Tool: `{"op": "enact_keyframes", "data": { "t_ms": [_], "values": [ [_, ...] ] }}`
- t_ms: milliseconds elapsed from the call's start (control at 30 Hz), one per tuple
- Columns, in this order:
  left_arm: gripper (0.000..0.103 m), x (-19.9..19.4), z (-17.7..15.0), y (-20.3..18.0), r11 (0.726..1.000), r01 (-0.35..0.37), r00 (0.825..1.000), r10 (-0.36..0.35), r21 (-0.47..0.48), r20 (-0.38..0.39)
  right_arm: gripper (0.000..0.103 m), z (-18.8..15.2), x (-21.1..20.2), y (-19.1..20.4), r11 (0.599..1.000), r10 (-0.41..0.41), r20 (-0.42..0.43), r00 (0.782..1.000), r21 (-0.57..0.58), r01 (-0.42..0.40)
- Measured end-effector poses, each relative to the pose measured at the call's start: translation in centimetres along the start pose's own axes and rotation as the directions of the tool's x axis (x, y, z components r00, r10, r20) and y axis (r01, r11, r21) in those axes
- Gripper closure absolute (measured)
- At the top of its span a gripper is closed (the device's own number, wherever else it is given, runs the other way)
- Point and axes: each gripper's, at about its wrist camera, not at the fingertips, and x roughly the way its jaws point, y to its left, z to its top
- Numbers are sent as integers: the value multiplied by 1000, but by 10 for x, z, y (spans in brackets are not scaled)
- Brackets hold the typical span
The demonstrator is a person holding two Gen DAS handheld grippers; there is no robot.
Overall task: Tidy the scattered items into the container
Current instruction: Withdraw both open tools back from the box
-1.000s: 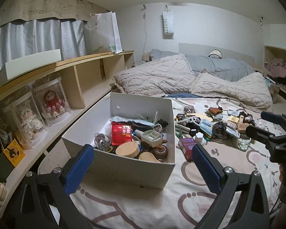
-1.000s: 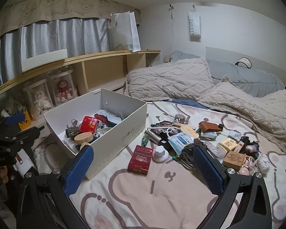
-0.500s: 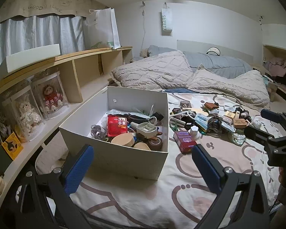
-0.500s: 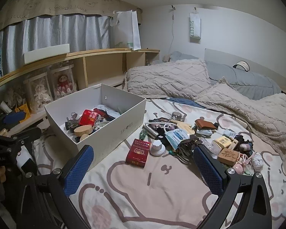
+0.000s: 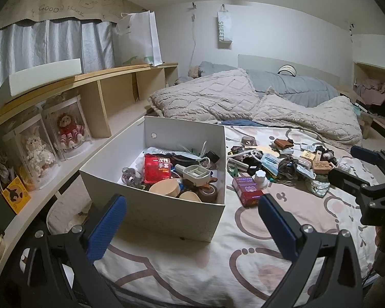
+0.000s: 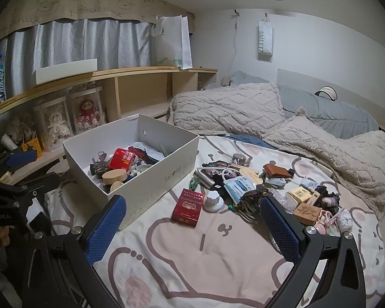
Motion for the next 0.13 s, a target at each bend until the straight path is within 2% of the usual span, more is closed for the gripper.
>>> {"op": "enact_keyframes", "data": {
  "t_ms": [133],
  "values": [
    [0, -1, 0, -2, 1000, -12, 1000, 12, 5, 1, 0, 0, 0, 0, 1000, 4, 0, 1000, 7, -4]
  ]
}}
